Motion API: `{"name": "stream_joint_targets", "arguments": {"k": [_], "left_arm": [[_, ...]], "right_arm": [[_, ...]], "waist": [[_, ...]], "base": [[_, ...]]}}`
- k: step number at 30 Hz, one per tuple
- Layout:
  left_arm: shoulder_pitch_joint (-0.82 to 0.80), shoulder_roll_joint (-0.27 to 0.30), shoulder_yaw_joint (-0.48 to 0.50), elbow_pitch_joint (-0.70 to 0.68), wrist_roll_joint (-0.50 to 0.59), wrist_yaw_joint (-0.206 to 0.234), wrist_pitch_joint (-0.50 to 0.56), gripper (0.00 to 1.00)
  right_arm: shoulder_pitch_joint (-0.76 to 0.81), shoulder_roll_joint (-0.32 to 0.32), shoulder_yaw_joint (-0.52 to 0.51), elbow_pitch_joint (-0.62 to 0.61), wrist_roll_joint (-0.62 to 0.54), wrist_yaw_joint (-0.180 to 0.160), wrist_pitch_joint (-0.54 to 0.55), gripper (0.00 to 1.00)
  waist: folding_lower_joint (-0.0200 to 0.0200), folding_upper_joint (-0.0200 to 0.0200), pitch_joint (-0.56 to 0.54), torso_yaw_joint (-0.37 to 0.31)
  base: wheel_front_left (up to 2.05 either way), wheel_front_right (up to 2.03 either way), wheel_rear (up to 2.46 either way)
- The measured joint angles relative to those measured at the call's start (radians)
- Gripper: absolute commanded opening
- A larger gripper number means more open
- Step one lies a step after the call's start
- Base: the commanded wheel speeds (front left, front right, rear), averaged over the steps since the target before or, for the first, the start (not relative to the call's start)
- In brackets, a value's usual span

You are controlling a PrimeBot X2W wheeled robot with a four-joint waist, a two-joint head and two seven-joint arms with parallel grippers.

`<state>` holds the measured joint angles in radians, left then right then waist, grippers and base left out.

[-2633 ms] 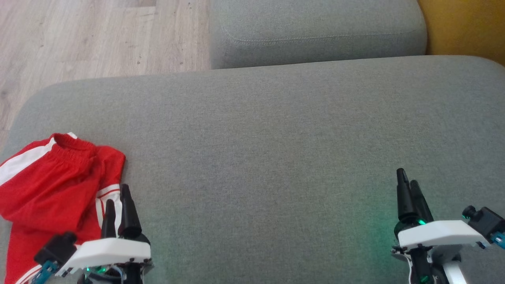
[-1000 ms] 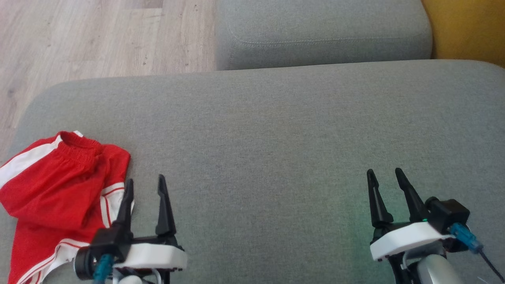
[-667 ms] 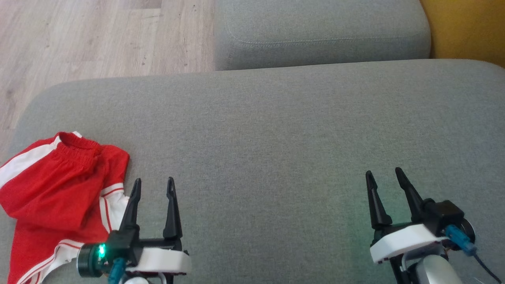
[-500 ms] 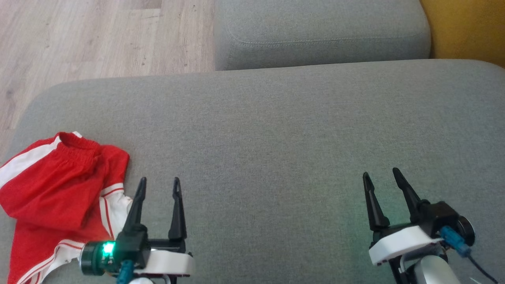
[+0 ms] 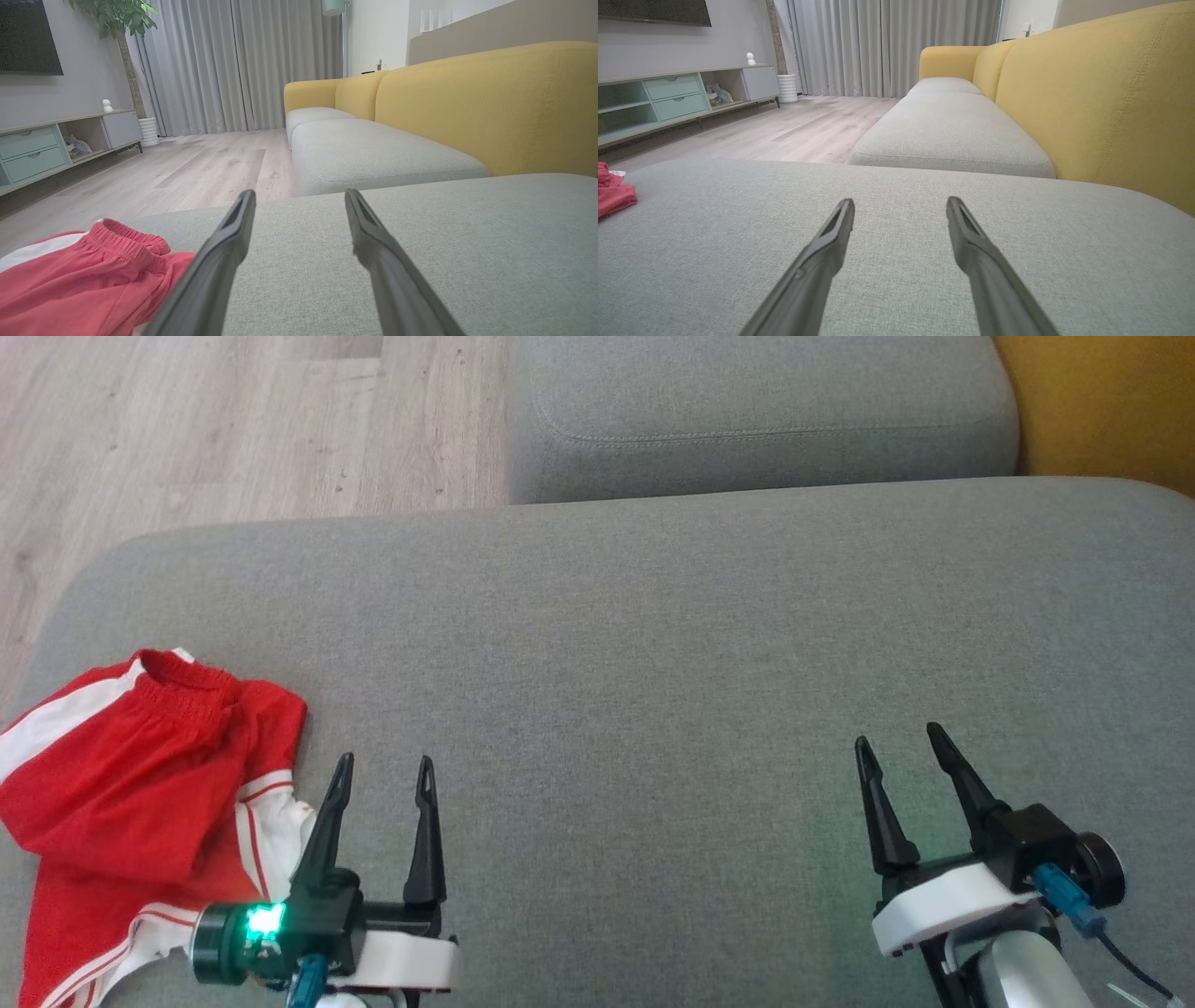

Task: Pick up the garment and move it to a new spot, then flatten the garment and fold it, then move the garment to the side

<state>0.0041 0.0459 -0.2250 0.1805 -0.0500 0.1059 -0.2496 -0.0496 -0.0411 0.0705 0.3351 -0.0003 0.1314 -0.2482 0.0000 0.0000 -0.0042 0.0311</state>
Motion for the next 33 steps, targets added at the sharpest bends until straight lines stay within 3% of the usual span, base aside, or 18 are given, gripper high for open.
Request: {"name": "stream_joint_targets", "arguments": {"k": [18, 33], "left_arm": [[-0.002, 0.000, 0.006, 0.014, 0.008, 0.012, 0.000, 1.00], [-0.020, 0.001, 0.039, 0.018, 0.008, 0.036, -0.003, 1.00]], "right_arm": [[-0.001, -0.001, -0.012, 0.014, 0.000, 0.000, 0.000, 1.00], [0.000, -0.001, -0.019, 0.010, 0.002, 0.000, -0.002, 1.00]], "waist": [[0.0000, 0.0000, 0.000, 0.024], [0.0000, 0.0000, 0.013, 0.249]], "base": [[0.00, 0.00, 0.00], [0.00, 0.00, 0.00]]}}
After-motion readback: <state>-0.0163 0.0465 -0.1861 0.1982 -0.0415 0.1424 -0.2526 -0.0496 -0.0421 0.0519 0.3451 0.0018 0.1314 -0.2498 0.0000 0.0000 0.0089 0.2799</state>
